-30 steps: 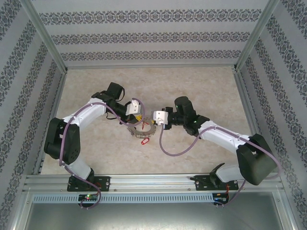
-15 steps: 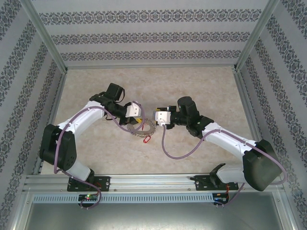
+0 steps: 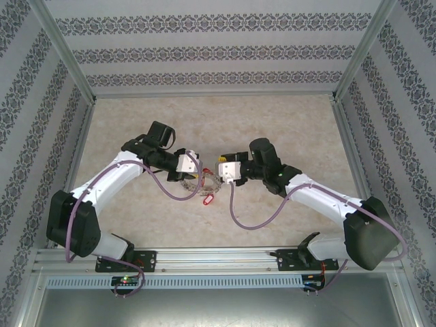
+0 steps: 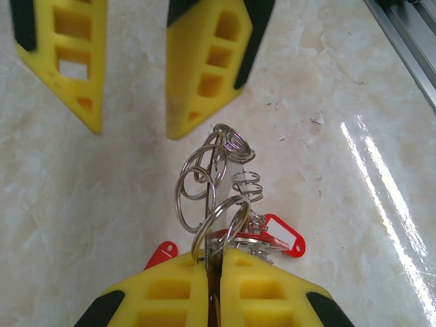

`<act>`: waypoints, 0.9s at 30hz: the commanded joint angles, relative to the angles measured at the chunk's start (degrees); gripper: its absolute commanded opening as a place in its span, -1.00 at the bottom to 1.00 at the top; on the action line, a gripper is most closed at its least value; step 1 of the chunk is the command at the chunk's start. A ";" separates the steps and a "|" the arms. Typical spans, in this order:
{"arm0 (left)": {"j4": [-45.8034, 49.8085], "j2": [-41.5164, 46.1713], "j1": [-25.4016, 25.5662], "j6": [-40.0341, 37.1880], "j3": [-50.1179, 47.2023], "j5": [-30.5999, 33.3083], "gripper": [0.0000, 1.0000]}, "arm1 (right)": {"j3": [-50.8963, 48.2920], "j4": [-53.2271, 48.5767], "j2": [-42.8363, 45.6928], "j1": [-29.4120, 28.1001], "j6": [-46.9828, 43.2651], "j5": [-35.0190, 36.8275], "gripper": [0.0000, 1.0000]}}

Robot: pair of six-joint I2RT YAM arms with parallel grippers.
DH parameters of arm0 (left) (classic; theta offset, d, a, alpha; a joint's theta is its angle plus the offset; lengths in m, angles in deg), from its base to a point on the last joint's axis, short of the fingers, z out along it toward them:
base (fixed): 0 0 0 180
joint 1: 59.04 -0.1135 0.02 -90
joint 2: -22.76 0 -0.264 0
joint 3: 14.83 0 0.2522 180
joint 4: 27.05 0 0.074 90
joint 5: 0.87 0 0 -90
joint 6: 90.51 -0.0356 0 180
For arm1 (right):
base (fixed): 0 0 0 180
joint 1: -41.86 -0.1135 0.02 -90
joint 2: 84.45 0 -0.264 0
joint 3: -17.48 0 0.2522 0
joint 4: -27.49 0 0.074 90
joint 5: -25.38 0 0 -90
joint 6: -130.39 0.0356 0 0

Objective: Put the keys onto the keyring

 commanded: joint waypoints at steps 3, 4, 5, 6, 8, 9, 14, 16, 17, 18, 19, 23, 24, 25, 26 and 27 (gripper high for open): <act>-3.18 3.10 1.20 -2.12 -0.88 0.14 -1.00 | 1.95 -1.08 0.29 -2.58 -0.94 -0.44 -0.21; -3.10 3.30 1.27 -2.37 -0.85 0.41 -1.00 | 1.84 -1.13 0.56 -2.83 -1.00 -0.20 -0.21; -3.00 3.52 1.30 -2.56 -0.83 0.58 -1.00 | 1.79 -1.22 0.88 -3.20 -1.14 -0.02 -0.21; -3.05 3.79 1.38 -2.66 -0.82 0.69 -1.00 | 1.80 -1.39 1.23 -3.55 -1.16 0.33 -0.21; -3.05 4.25 1.58 -2.97 -0.86 0.70 -1.00 | 1.80 -1.69 1.79 -3.92 -1.46 0.63 -0.22; -3.11 4.49 1.77 -3.23 -1.03 0.76 -1.00 | 1.84 -1.91 1.98 -4.05 -1.59 0.72 -0.21; -2.43 6.39 3.82 -7.10 -1.87 2.92 -1.00 | 1.87 -4.55 3.74 -4.21 -4.83 3.26 -0.24; -2.17 7.53 4.54 -8.86 -2.42 4.31 -1.00 | 1.68 -6.04 5.32 -3.62 -6.34 3.60 -0.23; -2.37 8.17 4.99 -9.79 -2.96 5.23 -1.00 | 1.34 -6.33 6.28 -3.15 -6.85 3.78 -0.21; -2.71 8.89 5.43 -10.53 -3.44 6.05 -1.00 | 0.84 -6.29 7.04 -2.73 -7.45 3.88 -0.20; -2.81 9.33 5.82 -11.28 -3.66 6.40 -1.00 | 0.54 -6.22 7.69 -2.35 -7.77 4.08 -0.19; -3.75 11.28 7.55 -15.26 -5.19 7.29 -1.00 | -0.54 -5.10 9.67 -0.55 -9.09 3.38 -0.18; -4.03 11.60 7.75 -15.77 -5.38 7.35 -1.00 | -0.56 -5.04 9.71 -0.60 -9.62 3.12 -0.17; -4.24 11.75 7.97 -15.92 -5.50 7.09 -1.00 | -0.63 -4.74 9.67 -0.60 -10.01 2.69 -0.15; -4.19 11.76 8.01 -16.15 -5.35 6.78 -1.00 | -0.70 -4.35 9.59 -0.62 -10.39 1.95 -0.11; -4.24 11.79 8.23 -16.20 -5.22 6.59 -1.00 | -1.09 -4.23 9.48 -0.65 -11.86 0.97 -0.09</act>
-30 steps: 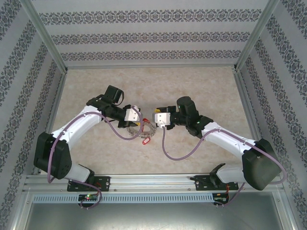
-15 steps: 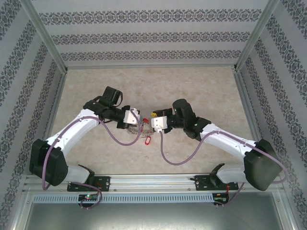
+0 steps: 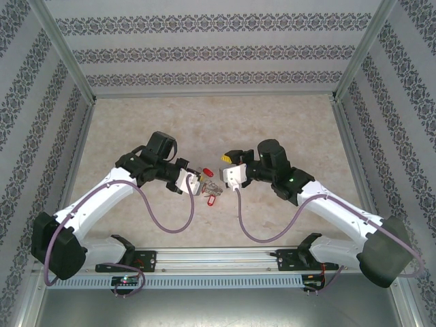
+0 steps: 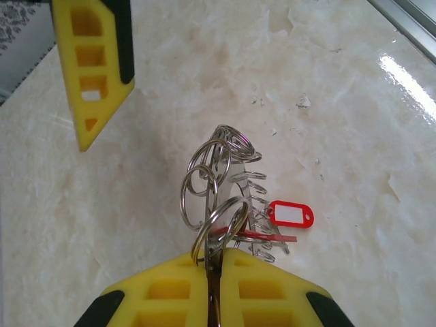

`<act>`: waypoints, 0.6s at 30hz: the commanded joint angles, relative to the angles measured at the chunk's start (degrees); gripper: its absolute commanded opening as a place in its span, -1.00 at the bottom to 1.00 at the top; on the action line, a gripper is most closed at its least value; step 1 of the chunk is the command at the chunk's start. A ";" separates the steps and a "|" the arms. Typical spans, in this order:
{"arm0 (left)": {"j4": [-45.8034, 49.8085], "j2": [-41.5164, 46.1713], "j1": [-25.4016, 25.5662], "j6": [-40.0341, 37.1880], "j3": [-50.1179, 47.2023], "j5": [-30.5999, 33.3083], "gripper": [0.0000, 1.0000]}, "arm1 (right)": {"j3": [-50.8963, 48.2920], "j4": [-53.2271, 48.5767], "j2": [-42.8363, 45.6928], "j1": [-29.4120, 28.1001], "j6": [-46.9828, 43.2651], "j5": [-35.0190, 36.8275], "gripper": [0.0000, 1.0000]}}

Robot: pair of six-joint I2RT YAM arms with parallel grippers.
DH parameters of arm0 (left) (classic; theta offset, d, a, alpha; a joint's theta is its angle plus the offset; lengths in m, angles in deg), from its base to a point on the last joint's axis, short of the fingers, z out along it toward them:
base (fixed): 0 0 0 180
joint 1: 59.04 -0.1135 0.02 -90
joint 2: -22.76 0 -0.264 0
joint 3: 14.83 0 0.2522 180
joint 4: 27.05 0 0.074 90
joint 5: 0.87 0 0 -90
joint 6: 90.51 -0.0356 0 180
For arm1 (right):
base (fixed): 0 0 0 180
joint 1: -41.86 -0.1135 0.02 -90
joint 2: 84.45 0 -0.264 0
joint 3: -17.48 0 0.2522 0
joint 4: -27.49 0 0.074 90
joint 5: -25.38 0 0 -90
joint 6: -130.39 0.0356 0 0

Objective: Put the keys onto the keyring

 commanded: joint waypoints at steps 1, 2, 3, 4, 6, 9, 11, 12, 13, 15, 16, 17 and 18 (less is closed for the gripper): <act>-2.60 1.24 1.04 -3.77 -0.01 -1.43 -1.00 | -2.05 1.34 0.29 0.01 -5.30 -3.35 -0.07; -2.67 1.16 1.03 -3.25 0.28 -2.34 -1.00 | -3.01 1.82 0.33 -0.01 -7.92 -4.73 -0.06; -2.90 1.15 1.06 -2.64 0.42 -3.30 -1.00 | -3.89 2.44 0.43 0.06 -10.16 -6.03 -0.03; -2.95 1.10 1.04 -2.19 0.67 -4.12 -1.00 | -4.36 2.76 0.41 0.08 -11.73 -7.03 -0.02; -2.87 0.85 1.05 -0.50 1.34 -5.98 -1.00 | -5.46 2.57 0.73 0.08 -15.82 -8.92 -0.02; -1.13 0.12 0.96 0.42 2.68 -7.90 -1.00 | -6.11 4.05 1.14 -0.01 -15.21 -9.64 -0.05; -0.55 -0.12 0.96 0.53 2.99 -8.57 -1.00 | -6.36 4.86 1.57 -0.01 -15.21 -9.73 -0.07; -0.59 -0.20 0.94 0.86 3.04 -8.87 -1.00 | -6.38 5.28 1.79 -0.01 -15.00 -9.77 -0.07; -0.59 -0.26 0.97 0.84 3.01 -9.11 -1.00 | -6.22 5.25 2.03 0.05 -14.82 -9.97 -0.08; -0.40 -0.34 0.98 0.80 3.12 -9.17 -1.00 | -6.11 5.13 2.44 0.08 -14.91 -10.42 -0.10; -0.26 -0.42 0.98 0.81 3.18 -9.21 -1.00 | -6.02 5.07 2.70 0.08 -15.04 -10.52 -0.11; -0.29 -0.40 0.92 0.66 3.23 -9.13 -1.00 | -6.01 5.15 2.84 0.10 -15.06 -10.78 -0.11; -0.32 -0.43 0.95 0.72 3.24 -9.01 -1.00 | -5.99 4.85 3.14 0.08 -15.08 -11.17 -0.11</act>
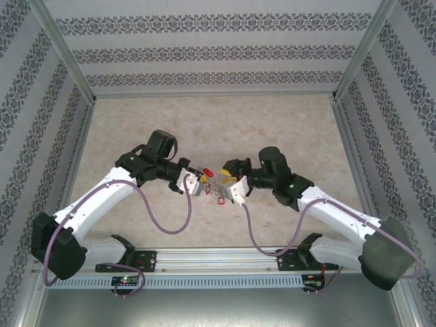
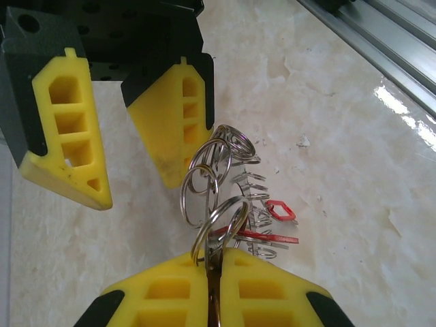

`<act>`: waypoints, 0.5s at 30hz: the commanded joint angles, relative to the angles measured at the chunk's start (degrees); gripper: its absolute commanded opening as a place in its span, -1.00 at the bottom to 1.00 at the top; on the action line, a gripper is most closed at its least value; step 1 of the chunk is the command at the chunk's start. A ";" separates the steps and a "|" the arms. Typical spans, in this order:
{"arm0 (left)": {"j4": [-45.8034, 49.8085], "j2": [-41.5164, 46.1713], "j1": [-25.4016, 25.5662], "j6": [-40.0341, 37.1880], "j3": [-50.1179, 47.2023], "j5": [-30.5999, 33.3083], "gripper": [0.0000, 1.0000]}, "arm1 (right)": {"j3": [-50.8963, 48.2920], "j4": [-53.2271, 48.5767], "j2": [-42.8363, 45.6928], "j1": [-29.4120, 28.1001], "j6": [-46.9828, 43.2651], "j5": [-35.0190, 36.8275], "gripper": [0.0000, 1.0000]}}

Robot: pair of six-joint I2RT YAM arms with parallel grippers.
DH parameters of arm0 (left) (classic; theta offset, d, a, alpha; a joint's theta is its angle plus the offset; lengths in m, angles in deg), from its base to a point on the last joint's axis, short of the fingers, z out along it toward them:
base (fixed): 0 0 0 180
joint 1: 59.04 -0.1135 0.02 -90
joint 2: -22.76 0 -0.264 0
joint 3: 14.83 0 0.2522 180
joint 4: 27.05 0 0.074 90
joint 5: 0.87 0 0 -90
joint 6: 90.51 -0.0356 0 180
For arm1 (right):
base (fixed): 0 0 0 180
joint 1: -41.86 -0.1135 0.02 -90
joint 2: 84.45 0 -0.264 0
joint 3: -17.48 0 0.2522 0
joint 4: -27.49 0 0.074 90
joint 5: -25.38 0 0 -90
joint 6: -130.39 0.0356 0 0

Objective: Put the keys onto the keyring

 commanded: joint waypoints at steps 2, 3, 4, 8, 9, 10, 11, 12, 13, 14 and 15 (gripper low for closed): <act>0.31 -0.19 0.62 0.25 1.90 -2.92 -1.00 | -0.18 1.07 1.79 0.10 -1.06 -4.01 -0.12; 0.13 -0.29 0.63 0.58 1.97 -2.84 -1.00 | -0.31 0.87 2.08 0.10 -0.94 -4.56 -0.11; 0.17 -0.28 0.60 0.68 1.98 -2.82 -1.00 | -0.34 0.83 2.30 0.08 -0.92 -4.84 -0.12; 0.33 -0.52 0.62 0.74 2.21 -2.81 -1.00 | -0.73 0.82 3.26 -0.18 -0.96 -5.06 -0.16; 0.20 -0.56 0.63 0.82 2.16 -2.86 -1.00 | -0.66 0.59 3.37 -0.31 -0.95 -5.15 -0.17; 0.14 -0.63 0.66 0.87 2.17 -2.90 -1.00 | -0.55 0.33 3.41 -0.45 -0.89 -5.25 -0.18; -0.04 -0.61 0.64 0.97 2.32 -3.00 -1.00 | -0.45 0.22 3.51 -0.59 -0.93 -5.33 -0.17; -0.13 -0.65 0.66 1.12 2.27 -3.11 -1.00 | -0.40 0.04 3.44 -0.84 -0.93 -5.26 -0.18; -0.12 -0.73 0.65 1.14 2.28 -3.22 -1.00 | -0.36 -0.04 3.36 -1.03 -0.93 -5.25 -0.18; -0.12 -0.73 0.63 1.12 2.32 -3.28 -1.00 | -0.27 -0.09 3.25 -1.08 -0.93 -5.25 -0.18; -0.12 -0.82 0.67 1.14 2.45 -3.32 -1.00 | -0.19 -0.26 3.01 -1.28 -0.98 -5.25 -0.18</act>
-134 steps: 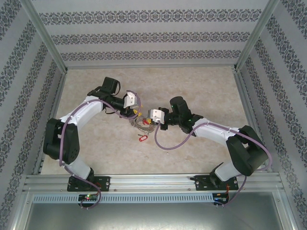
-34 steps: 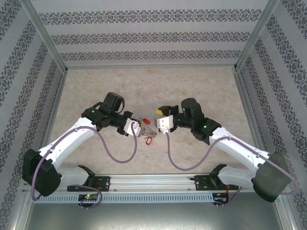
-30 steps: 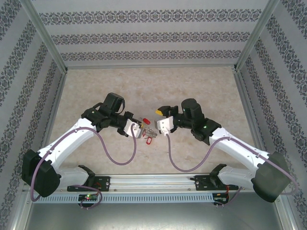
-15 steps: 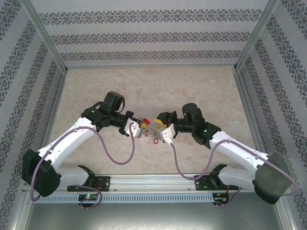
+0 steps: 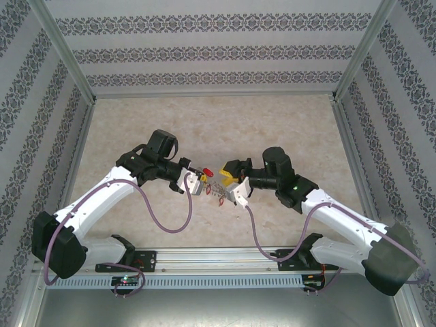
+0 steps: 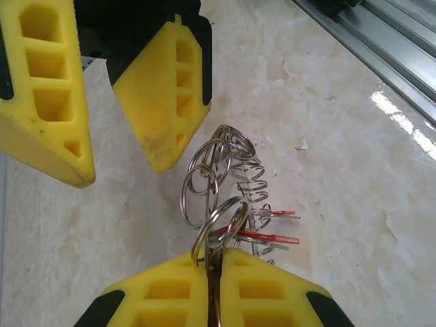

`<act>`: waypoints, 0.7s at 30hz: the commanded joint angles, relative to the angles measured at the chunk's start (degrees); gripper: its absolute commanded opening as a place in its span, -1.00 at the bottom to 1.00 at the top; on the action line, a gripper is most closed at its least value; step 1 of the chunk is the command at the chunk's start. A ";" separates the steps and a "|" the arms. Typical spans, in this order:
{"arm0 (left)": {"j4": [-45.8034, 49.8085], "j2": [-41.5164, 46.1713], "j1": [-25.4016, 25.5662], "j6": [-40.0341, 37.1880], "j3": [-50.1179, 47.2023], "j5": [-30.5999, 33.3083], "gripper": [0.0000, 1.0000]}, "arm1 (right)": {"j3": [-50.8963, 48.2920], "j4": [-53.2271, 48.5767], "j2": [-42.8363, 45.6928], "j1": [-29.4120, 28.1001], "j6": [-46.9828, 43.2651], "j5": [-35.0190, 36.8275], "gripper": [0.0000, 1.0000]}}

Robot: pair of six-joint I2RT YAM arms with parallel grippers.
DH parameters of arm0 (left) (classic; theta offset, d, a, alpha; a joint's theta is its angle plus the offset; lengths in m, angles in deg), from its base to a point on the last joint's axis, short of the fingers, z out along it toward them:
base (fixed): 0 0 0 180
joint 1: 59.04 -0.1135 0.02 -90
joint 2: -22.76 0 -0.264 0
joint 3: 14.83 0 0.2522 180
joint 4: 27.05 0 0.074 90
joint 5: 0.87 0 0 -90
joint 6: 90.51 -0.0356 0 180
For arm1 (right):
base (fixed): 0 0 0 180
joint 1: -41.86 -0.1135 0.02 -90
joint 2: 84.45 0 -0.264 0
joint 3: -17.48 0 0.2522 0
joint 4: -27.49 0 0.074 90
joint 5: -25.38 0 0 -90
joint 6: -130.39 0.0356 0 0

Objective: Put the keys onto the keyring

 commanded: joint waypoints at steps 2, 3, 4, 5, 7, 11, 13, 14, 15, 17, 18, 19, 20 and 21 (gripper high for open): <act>-0.12 -0.35 0.65 0.13 2.38 -2.92 -1.00 | -0.27 -0.58 0.09 -1.05 -0.67 -2.21 -0.18; -0.14 -0.33 0.65 0.16 2.45 -2.94 -1.00 | -0.27 -0.67 -0.05 -1.21 -0.58 -2.19 -0.18; -0.04 -0.33 0.60 0.09 2.48 -2.89 -1.00 | -0.42 -0.64 -0.16 -1.31 -0.68 -2.14 -0.18; 0.00 -0.45 0.66 0.09 2.52 -2.91 -1.00 | -0.57 -0.58 -0.14 -1.40 -0.66 -2.17 -0.17; 0.01 -0.50 0.66 0.08 2.57 -2.66 -1.00 | -0.79 -0.54 -0.16 -1.62 -0.72 -2.19 -0.17; -0.21 -0.96 0.59 0.21 2.50 -2.15 -1.00 | -0.96 -0.87 0.08 -2.10 -0.57 -1.96 -0.15; -0.79 -1.29 0.67 0.72 2.37 -2.04 -1.00 | -1.27 -0.77 0.09 -2.36 -0.56 -1.74 -0.13; -0.82 -1.49 0.62 0.81 2.29 -2.09 -1.00 | -1.40 -0.59 0.09 -2.39 -0.56 -1.66 -0.13; -0.73 -1.84 0.61 0.89 2.41 -2.17 -1.00 | -1.41 -0.57 0.09 -2.62 -0.49 -1.64 -0.13; -0.94 -2.13 0.60 0.92 2.39 -2.41 -1.00 | -1.41 -0.38 0.16 -2.89 -0.22 -1.40 -0.15; -1.23 -2.30 0.65 1.11 2.26 -2.52 -1.00 | -1.41 -0.36 0.19 -3.12 -0.24 -1.31 -0.16; -1.66 -2.30 0.60 1.33 2.11 -2.56 -1.00 | -1.32 -0.53 0.17 -3.20 -0.07 -1.22 -0.18; -1.86 -2.26 0.59 1.62 2.03 -2.41 -1.00 | -1.32 -0.59 0.26 -3.18 -0.16 -1.27 -0.18; -1.96 -2.36 0.62 1.78 2.11 -2.31 -1.00 | -1.40 -0.65 0.23 -3.34 -0.21 -1.19 -0.19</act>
